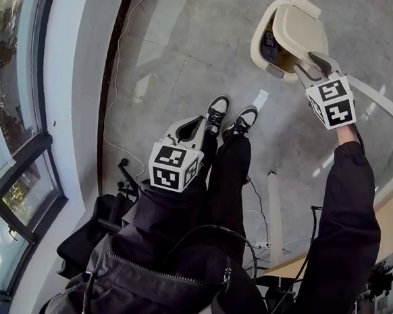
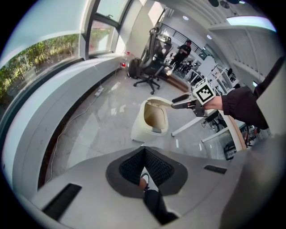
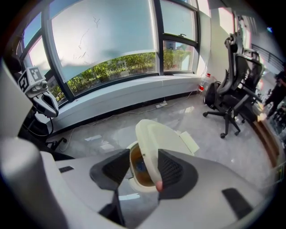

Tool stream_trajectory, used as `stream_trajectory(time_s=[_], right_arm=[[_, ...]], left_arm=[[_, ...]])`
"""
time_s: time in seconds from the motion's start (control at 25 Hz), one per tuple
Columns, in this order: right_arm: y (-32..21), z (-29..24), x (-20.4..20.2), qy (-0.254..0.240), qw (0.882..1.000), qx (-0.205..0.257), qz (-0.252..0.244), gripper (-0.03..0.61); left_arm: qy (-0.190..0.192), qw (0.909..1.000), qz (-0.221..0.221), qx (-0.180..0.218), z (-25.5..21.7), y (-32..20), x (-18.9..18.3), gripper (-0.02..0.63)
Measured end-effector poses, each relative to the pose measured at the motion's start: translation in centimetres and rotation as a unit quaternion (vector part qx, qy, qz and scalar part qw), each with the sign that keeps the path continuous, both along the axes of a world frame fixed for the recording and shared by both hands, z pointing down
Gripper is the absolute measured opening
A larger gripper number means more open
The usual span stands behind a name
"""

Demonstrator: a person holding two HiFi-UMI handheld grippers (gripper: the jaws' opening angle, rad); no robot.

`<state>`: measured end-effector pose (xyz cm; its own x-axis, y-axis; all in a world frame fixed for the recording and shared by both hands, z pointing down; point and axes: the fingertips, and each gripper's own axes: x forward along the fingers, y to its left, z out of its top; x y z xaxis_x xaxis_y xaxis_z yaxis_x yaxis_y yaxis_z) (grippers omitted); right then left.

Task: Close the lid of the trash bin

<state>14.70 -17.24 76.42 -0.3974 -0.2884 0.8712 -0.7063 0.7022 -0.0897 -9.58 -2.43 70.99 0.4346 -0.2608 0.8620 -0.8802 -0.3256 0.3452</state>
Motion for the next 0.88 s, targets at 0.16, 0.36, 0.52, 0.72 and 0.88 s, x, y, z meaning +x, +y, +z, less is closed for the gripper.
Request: stream_trajectory(time_s=[0.16, 0.36, 0.52, 0.72, 0.88], right_arm=[[1.0, 1.4, -0.6, 0.002, 1.0, -0.01, -0.009, 0.192], [2.5, 3.5, -1.2, 0.005, 0.999, -0.03, -0.019, 0.192], [3.5, 5.2, -1.6, 0.007, 0.999, -0.041, -0.032, 0.192], [4.6, 7.6, -2.1, 0.011, 0.997, -0.059, -0.049, 0.19], [5.2, 9.5, -2.4, 0.011, 0.996, -0.069, -0.053, 0.192]], left_arm=[[-0.002, 1.0, 0.002, -0.005, 0.4, 0.4, -0.2, -0.005], [-0.003, 0.9999, 0.002, -0.009, 0.8, 1.0, -0.4, -0.005], [-0.004, 0.9999, 0.003, -0.013, 1.4, 1.3, -0.6, -0.005], [-0.009, 0.9997, 0.004, -0.02, 2.0, 1.9, -1.1, -0.005], [-0.014, 0.9995, 0.003, -0.027, 2.8, 2.4, -1.6, -0.005]])
